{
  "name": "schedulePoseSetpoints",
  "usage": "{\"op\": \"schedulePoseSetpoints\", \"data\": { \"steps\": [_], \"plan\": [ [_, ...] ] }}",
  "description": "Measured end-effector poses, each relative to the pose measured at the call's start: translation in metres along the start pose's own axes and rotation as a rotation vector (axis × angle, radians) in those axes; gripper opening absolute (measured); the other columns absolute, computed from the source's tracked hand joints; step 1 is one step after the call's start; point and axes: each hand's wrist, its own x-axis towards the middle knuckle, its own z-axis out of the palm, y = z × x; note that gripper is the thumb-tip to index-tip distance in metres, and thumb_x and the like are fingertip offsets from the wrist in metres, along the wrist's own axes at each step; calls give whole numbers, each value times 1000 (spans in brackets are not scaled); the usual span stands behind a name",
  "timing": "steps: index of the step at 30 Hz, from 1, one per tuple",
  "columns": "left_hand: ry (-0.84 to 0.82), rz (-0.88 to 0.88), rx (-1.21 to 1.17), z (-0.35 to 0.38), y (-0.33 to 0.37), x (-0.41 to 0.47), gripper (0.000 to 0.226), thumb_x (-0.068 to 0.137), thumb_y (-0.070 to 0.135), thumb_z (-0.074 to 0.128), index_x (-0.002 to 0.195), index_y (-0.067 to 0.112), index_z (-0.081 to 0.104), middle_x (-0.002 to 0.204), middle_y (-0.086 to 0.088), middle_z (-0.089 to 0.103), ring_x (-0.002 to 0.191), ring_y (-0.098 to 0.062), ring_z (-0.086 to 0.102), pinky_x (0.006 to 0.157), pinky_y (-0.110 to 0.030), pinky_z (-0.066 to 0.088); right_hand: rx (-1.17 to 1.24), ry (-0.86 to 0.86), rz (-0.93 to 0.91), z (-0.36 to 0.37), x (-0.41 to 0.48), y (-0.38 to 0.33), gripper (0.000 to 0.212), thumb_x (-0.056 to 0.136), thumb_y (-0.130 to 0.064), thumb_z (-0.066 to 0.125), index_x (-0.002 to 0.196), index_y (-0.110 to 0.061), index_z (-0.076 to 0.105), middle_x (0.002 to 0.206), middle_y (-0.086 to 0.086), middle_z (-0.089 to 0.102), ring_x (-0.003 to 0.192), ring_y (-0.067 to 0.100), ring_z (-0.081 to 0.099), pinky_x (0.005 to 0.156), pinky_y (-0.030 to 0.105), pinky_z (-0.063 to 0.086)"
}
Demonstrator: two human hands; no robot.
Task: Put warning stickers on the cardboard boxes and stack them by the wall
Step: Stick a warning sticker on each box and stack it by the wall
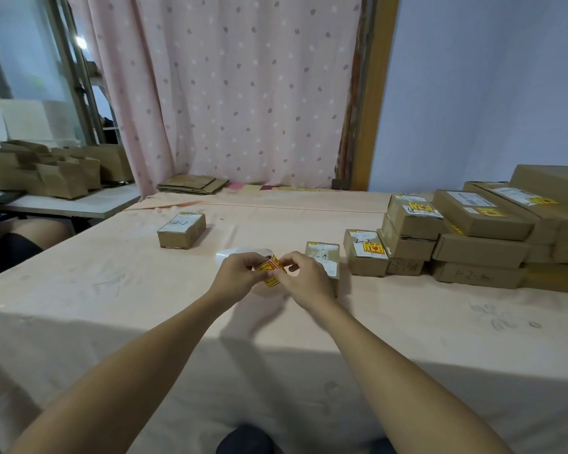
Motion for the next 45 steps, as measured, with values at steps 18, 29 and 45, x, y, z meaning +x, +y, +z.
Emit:
{"op": "schedulePoseSetpoints", "data": {
  "steps": [18,29,45],
  "plan": [
    [86,73,303,-4,7,-10,21,84,12,77,102,22,78,83,14,51,82,-9,47,70,-20,34,-57,37,-33,-8,0,0,11,96,-34,64,95,-28,74,92,-14,71,90,9,63,76,30,50],
    [113,9,489,-13,-6,-6,16,85,17,72,99,23,76,86,16,49,81,-9,50,64,-19,37,185,178,145,-24,8,10,14,92,-19,67,82,-29,70,73,-11,74,76,3,68,74,27,53],
    [151,195,560,18,5,10,12,88,27,58,89,20,68,86,11,63,91,-15,47,79,-34,42,394,240,155,-48,11,29,15,93,-12,69,106,-16,64,93,-3,69,82,9,64,72,25,50]
  ]
}}
